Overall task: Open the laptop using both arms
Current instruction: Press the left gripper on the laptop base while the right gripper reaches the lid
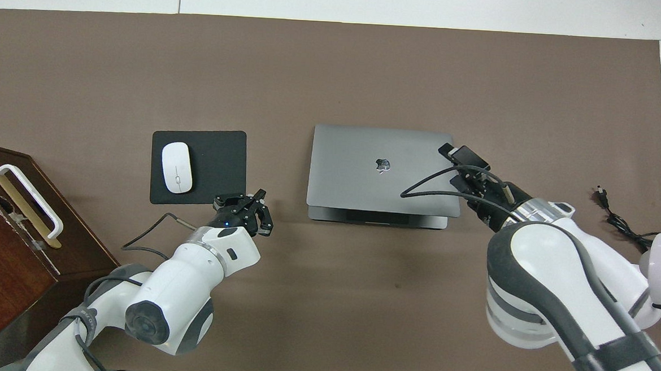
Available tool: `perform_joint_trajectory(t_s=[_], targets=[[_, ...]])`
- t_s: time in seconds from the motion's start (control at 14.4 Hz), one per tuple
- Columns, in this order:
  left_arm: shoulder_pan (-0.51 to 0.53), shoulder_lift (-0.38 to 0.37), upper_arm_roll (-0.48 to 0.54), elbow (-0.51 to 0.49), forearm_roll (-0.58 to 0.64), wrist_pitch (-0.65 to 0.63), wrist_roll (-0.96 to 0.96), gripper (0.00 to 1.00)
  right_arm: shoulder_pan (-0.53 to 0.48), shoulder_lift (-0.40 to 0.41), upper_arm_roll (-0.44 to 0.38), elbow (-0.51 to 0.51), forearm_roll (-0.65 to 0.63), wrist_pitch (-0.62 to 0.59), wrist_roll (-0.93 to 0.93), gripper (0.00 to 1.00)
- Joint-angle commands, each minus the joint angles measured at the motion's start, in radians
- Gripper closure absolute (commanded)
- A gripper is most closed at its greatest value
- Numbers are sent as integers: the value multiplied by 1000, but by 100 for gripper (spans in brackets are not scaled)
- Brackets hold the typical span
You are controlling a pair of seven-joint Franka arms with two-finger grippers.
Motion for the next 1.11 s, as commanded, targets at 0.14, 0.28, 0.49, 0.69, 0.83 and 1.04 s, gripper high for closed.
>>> perform_joint_trajectory(t_s=[0.14,0.28,0.49,0.69,0.83,1.04], targets=[[-134,83,17,87,-143,22,-3,100,115,46,-5,60,343,99,-14,0],[-150,108,17,113,-163,22,-3,100,119,46,-5,56,346,128,-18,0],[-158,143,16,156,-164,22,-3,100,115,48,-5,53,346,137,-29,0],[-194,205,19,213,-221,22,-3,100,103,53,-7,54,346,136,-47,0],[-196,214,19,222,-226,22,-4,100,103,59,-7,56,346,134,-52,0],[-196,228,20,231,-226,22,-3,100,104,76,-7,60,345,133,-71,0]])
